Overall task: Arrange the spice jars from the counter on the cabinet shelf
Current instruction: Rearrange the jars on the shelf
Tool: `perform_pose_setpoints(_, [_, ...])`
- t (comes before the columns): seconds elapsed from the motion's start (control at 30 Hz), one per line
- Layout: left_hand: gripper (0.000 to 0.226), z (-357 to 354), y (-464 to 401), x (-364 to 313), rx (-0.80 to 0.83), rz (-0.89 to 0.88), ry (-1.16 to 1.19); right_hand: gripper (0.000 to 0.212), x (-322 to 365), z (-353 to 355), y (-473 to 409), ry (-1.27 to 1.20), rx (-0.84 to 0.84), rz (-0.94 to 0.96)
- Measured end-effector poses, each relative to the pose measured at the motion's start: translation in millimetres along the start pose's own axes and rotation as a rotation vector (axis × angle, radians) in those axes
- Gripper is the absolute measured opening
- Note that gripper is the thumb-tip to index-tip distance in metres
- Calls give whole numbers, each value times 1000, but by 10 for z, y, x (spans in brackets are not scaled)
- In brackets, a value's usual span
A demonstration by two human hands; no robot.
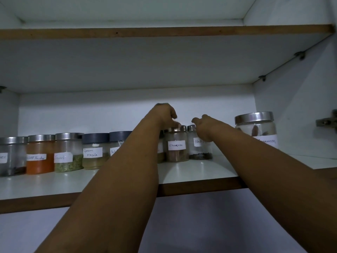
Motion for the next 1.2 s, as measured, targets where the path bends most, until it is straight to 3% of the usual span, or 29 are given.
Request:
perform_pose_setpoints(0.1, [68, 237, 71, 301, -47, 233, -258, 63, -14, 58, 13, 1, -48, -16])
perform_pose_setpoints(0.2, [78, 132, 140, 606, 135, 423, -332, 56, 0, 36, -4, 22, -38, 2])
perform_pose_setpoints(0.3, [73, -47, 107, 704, 272, 406, -318, 51, -14, 12, -26, 1, -32, 6])
perform_pose_setpoints(0.5, [51, -48, 99, 708, 277, 345, -254, 46, -24, 35, -36, -21, -50, 15])
perform_pose_setpoints(0.67, [53, -55, 43, 699, 265, 309, -252, 56, 4, 19, -4, -18, -25, 15])
perform_pose_setpoints(0.73, [61, -7, 28, 625, 211, 284, -218, 62, 47, 120, 75, -38, -92, 28])
perform_pose_setpoints(0.83, [61, 267, 54, 365, -19, 172, -196, 67, 131, 482, 218, -30, -299, 40])
perform_pose_setpoints(0.93, [38, 576, 214, -21, -267, 14, -99, 49, 103, 950, 329, 16, -483, 36])
perform_pose_setpoints(1.03, [21, 689, 544, -608, -367, -136, -12, 32, -78, 1406, 535, 161, -606, 27])
perform_pose_setpoints(1.1, [24, 608, 901, -1081, -378, -235, -8, 29, -262, 1594, 666, 254, -615, 31])
perform_pose_setpoints(1.2, [33, 62, 1504, -1497, -381, -258, -89, 25, -659, 1610, 827, 122, -447, 12])
Point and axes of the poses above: each hand's wrist, its own y-axis away from the middle knuckle, its own z-axis out of the back of the hand, x = y × z, the point moved 10 cm from there along -y, towards the middle knuckle, and after that the axes turned 5 degrees about y, right-handed, at the moved point
